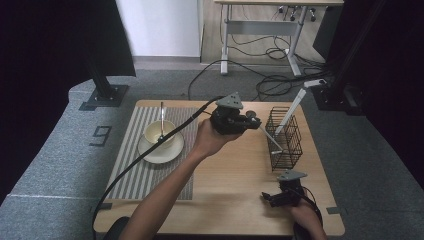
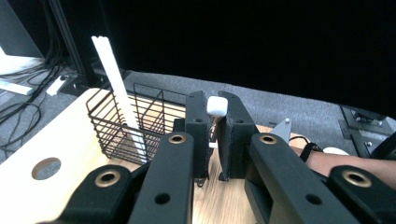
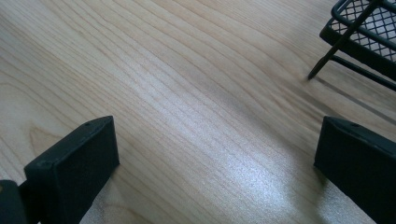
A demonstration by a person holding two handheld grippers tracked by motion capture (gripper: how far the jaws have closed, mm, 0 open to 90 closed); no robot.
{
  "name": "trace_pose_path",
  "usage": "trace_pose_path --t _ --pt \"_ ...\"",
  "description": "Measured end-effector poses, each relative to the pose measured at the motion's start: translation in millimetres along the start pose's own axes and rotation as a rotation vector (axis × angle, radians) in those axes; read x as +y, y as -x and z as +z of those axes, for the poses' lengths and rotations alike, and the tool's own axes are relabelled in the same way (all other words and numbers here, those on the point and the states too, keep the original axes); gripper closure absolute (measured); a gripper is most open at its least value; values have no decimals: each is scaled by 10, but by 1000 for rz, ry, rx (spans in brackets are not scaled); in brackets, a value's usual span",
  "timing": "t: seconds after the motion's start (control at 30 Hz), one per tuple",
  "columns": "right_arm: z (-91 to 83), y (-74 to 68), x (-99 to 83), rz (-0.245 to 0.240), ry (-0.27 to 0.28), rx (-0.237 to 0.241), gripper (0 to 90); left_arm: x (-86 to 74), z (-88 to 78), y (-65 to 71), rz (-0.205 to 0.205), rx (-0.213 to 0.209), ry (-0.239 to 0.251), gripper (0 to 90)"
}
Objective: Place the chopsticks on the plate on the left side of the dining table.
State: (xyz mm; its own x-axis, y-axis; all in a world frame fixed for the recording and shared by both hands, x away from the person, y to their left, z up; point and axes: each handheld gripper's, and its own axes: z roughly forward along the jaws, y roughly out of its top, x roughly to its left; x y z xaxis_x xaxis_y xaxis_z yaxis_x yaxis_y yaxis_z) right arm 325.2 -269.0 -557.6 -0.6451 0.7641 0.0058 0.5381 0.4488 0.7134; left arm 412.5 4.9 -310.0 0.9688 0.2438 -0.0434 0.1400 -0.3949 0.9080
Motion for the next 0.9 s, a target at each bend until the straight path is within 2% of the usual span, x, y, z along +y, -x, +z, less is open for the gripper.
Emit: trace_pose_path --t 0.53,0.9 --pt "0 -1 0 0 0 -1 0 3 -490 17 12 45 24 834" --pt "1 -3 0 2 0 -1 0 -254 -712 12 -14 64 8 834"
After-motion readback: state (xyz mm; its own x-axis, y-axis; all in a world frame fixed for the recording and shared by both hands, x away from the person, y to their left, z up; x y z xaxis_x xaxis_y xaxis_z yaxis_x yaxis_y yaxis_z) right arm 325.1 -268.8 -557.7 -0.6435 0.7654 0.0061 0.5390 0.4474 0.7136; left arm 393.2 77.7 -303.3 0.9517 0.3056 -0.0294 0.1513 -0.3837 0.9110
